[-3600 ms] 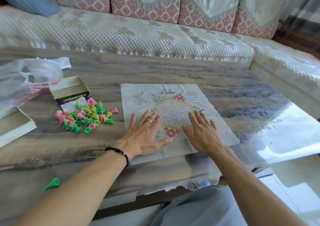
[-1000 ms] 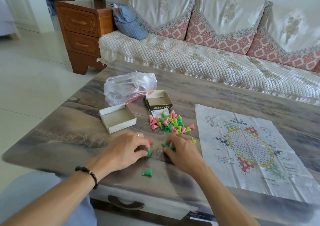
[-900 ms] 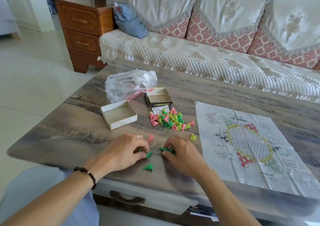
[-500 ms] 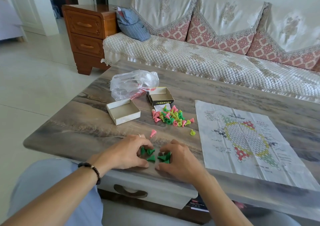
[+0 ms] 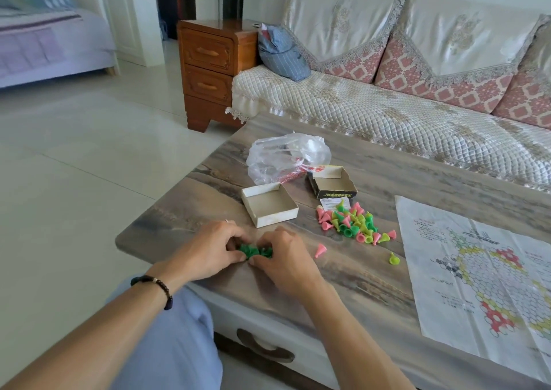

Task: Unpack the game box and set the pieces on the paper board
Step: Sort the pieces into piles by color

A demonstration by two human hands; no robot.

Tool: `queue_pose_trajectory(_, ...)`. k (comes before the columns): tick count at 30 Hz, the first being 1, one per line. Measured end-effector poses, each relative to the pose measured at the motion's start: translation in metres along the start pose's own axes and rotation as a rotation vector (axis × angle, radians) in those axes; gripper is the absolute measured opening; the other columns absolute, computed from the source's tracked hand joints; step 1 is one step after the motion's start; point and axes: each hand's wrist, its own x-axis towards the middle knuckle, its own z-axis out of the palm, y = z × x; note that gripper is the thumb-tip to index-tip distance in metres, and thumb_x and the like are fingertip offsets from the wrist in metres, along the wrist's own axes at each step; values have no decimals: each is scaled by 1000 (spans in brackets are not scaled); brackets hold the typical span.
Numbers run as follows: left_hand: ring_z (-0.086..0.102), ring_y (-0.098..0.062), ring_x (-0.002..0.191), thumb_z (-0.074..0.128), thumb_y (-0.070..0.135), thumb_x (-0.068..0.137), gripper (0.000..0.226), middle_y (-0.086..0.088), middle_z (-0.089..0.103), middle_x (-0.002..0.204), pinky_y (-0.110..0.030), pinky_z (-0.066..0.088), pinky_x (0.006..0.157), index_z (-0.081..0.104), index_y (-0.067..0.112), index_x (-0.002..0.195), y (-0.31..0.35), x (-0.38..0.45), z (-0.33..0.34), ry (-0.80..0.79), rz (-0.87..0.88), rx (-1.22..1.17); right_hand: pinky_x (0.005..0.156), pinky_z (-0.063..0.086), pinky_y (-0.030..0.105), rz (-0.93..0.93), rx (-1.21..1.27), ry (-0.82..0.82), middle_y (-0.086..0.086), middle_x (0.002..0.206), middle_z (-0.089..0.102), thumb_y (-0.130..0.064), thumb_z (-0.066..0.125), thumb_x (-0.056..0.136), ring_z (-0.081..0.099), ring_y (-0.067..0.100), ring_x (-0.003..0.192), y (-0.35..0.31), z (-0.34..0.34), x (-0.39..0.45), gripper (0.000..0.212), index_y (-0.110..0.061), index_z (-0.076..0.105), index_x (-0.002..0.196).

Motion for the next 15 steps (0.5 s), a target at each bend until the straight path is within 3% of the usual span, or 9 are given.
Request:
queue_pose_trajectory(9, 55, -3, 75, 76, 24, 81, 30, 8, 63, 95, -27, 48, 72, 70, 23, 110, -31, 5, -17, 51, -42, 42, 72, 37, 23, -18, 28, -19, 5, 101, 59, -31, 75, 78, 55, 19, 93, -14, 11, 34, 30, -16, 69, 102)
queue_pose_trajectory(15, 54, -3, 77, 75, 20, 81, 33, 12, 57, 98, -10, 36, 66, 69, 21, 114, -30, 4, -12, 79, -25, 47, 73, 33, 18, -22, 34, -23, -1, 105, 54, -40, 79, 72, 48, 11, 88, -1, 6, 24, 52, -21, 64, 118)
